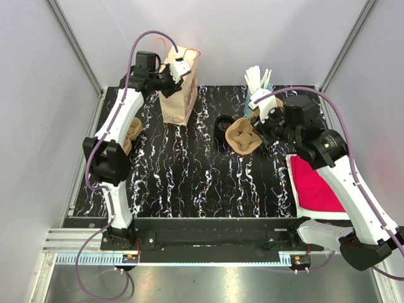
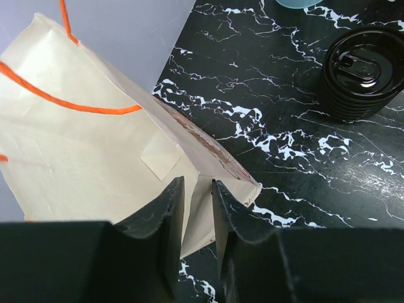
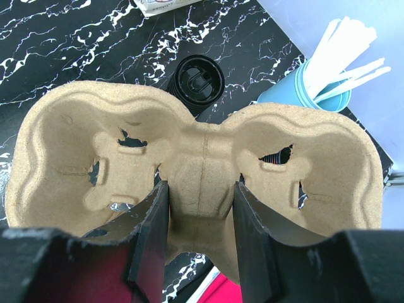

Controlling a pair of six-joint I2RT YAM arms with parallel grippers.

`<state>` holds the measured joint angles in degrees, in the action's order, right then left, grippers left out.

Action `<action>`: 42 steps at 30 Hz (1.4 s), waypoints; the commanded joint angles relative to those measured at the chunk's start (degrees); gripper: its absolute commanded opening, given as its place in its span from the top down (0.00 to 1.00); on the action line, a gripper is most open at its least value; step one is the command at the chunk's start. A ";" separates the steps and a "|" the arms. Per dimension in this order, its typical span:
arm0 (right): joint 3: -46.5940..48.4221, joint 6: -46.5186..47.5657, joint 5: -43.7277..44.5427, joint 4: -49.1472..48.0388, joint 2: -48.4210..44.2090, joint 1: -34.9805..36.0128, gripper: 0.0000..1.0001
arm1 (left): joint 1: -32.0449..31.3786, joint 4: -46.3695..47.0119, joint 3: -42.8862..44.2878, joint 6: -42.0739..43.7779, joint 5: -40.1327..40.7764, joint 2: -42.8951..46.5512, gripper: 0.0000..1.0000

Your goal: Pack the takeout coffee

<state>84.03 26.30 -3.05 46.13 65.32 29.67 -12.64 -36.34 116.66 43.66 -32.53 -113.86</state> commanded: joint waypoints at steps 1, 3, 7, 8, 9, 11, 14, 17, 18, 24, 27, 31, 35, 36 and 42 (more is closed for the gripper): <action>1.49 -0.11 -0.55 -2.54 -0.19 -0.40 0.64 | -0.54 0.83 -0.46 -0.77 -0.51 3.55 0.74; 1.84 -0.20 -0.29 -2.45 -0.19 -0.40 0.64 | -0.80 0.57 -1.52 -1.21 -0.42 4.78 0.74; 3.33 -0.38 0.23 -2.54 -0.02 -0.40 0.64 | -1.33 -0.58 -6.26 -1.47 -0.86 10.22 0.76; 3.60 -0.46 0.41 -2.54 0.16 -0.40 0.64 | -1.42 -0.75 -7.14 -1.56 -0.86 11.28 0.77; 4.12 -0.46 0.50 -2.62 0.42 -0.40 0.64 | -1.68 -1.19 -9.06 -1.65 -0.95 12.43 0.77; 4.82 -0.46 0.68 -2.62 0.86 -0.40 0.64 | -1.94 -1.72 -10.83 -1.65 -1.30 15.68 0.78; 6.58 -0.64 1.11 -2.71 1.65 -0.40 0.64 | -2.82 -2.33 -14.44 -1.82 -1.30 19.98 0.80; 8.60 -1.08 1.38 -2.89 2.53 -0.40 0.64 | -3.88 -3.47 -17.51 -2.35 -1.74 24.12 0.81; 9.83 -1.17 1.38 -3.06 2.71 -0.40 0.65 | -4.58 -4.00 -19.43 -2.35 -1.74 26.39 0.82; 13.35 -1.96 0.50 -2.45 3.85 -0.40 0.65 | -5.99 -2.34 -24.64 -0.34 1.59 31.60 0.45; 13.62 -2.13 -0.29 -1.83 3.59 -0.40 0.65 | -5.73 -2.42 -23.33 2.39 4.84 29.94 0.04; 12.65 -2.05 -0.20 -1.75 2.27 -0.40 0.65 | -4.23 -2.42 -19.73 5.11 5.38 25.63 0.01; 11.51 -1.78 -0.20 -1.66 1.39 -0.40 0.65 | -3.35 -2.42 -16.56 8.63 5.55 20.36 0.01; 11.33 -1.61 -0.20 -1.74 1.22 -0.40 0.65 | -3.35 -2.42 -16.03 9.16 5.64 19.65 0.01; 9.40 -1.17 -0.38 -1.74 0.60 -0.40 0.64 | -3.18 -3.21 -11.99 11.36 7.66 14.46 0.05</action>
<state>94.30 25.06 -2.66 45.71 67.00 29.61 -15.90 -40.75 99.88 52.38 -26.50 -98.15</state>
